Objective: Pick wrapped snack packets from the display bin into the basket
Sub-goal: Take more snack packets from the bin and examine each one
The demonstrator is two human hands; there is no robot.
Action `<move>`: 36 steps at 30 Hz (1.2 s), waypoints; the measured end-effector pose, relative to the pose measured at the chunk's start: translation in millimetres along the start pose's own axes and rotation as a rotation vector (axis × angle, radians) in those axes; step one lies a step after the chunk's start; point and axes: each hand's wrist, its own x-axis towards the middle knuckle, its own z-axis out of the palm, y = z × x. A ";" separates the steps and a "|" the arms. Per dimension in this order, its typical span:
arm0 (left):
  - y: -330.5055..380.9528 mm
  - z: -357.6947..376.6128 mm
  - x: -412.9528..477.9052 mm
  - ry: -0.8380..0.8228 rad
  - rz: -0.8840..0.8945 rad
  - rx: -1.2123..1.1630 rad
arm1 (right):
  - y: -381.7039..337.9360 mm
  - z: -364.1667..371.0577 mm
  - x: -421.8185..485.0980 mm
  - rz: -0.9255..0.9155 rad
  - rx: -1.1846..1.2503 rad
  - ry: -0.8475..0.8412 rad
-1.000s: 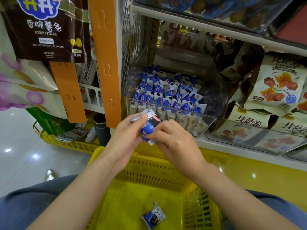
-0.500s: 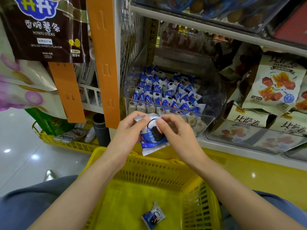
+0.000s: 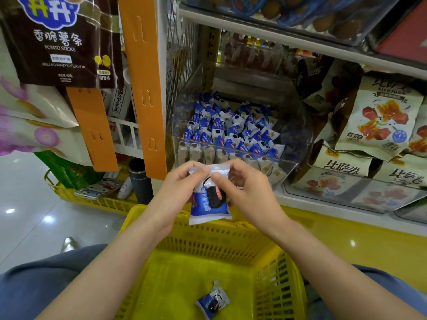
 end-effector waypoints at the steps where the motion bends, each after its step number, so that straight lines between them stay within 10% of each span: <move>1: -0.9 1.1 0.1 -0.008 -0.028 -0.011 | -0.8 -1.2 1.5 0.062 0.067 0.023; 9: 3.1 0.3 2.2 0.159 0.061 -0.140 | -4.4 -11.4 9.6 0.374 0.689 0.068; 17: 6.1 -10.0 3.4 0.328 0.310 0.217 | 9.5 -1.4 2.1 0.173 -0.103 -0.236; 23: 5.7 -7.5 -0.6 0.173 0.411 0.502 | 5.4 2.4 -0.6 -0.008 0.013 -0.026; 31: 9.2 -1.6 -2.2 0.093 0.168 0.145 | 5.5 -2.9 -3.0 -0.343 -0.340 0.111; 36: 12.4 2.3 -5.2 -0.036 0.039 0.129 | -0.4 -7.4 2.1 -0.101 0.052 0.207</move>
